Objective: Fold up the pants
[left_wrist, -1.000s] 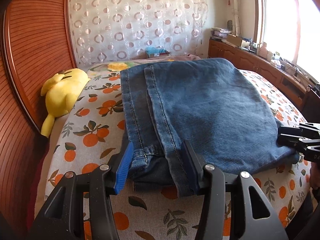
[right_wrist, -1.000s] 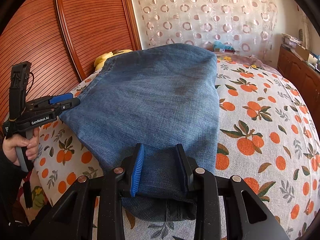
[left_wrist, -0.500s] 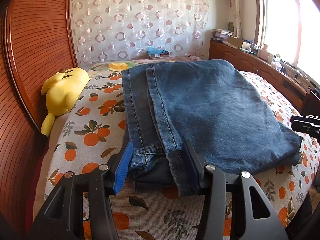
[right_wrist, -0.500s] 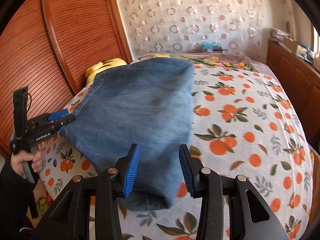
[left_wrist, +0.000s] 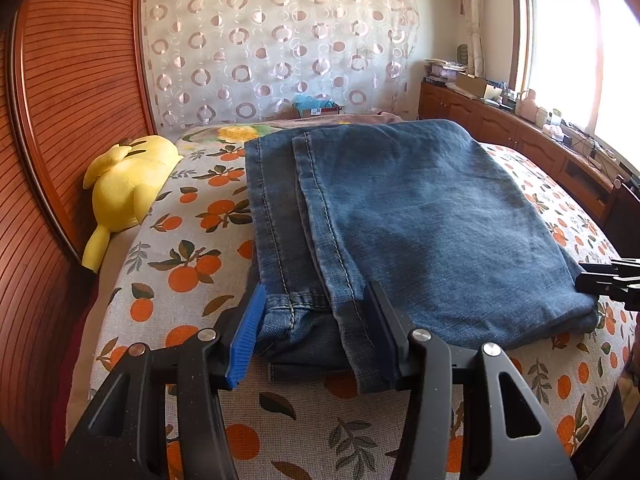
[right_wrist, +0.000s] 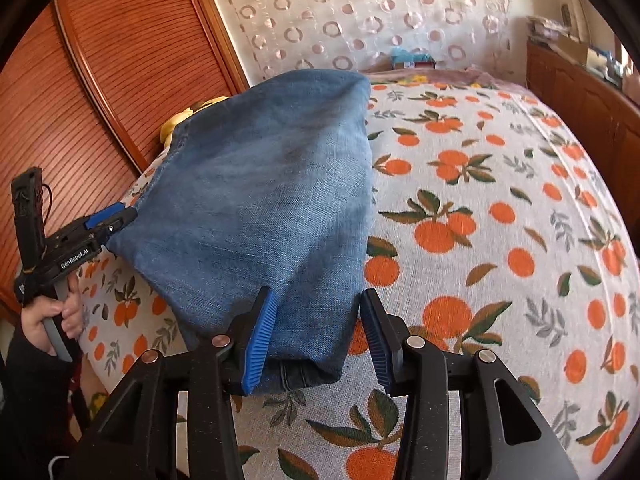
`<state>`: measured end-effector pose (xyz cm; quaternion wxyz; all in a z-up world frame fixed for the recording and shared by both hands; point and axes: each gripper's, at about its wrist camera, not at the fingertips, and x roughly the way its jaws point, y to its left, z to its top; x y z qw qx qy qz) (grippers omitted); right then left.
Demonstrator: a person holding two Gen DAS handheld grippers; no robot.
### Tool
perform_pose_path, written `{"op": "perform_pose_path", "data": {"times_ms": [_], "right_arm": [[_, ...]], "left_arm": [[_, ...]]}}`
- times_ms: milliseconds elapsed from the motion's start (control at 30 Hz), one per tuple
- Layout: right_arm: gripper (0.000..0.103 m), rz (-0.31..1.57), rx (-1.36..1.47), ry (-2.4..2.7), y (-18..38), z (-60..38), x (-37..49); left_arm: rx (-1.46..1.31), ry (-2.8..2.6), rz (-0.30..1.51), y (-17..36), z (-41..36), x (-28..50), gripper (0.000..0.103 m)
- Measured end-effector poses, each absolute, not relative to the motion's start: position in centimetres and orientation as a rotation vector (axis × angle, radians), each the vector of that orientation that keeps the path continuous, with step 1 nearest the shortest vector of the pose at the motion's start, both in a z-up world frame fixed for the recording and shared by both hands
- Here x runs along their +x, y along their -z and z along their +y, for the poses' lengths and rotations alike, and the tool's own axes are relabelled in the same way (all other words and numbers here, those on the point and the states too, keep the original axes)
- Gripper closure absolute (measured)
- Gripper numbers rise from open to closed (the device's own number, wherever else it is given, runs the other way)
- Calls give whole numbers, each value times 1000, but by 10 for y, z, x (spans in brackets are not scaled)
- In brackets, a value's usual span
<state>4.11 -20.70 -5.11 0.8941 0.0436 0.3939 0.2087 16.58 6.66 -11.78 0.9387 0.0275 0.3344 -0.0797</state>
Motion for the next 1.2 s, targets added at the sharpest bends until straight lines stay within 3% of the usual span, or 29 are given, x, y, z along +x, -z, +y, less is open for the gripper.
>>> {"op": "perform_pose_path", "data": {"times_ms": [100,300,333,600,800,1200], "right_arm": [[58,833,119,-453,53,-209,44],[92,845,125,-515,49,-207,50],[94,830,110,-516,45,-206,50],[96,698,67,-582,-8,-181,57],[98,628,12,-655,-38,-125,70],[100,625,-12,-883,-19,-9,93]], "left_arm": [[57,160,682,117,67,166,51],[57,157,679,117,67,166,51],[55,154,677,117,67,166,51],[-3,110,640,102,82,164,51],[-44,79,550,61,106,145,51],[-95,-48,528,55,172,119,51]]}}
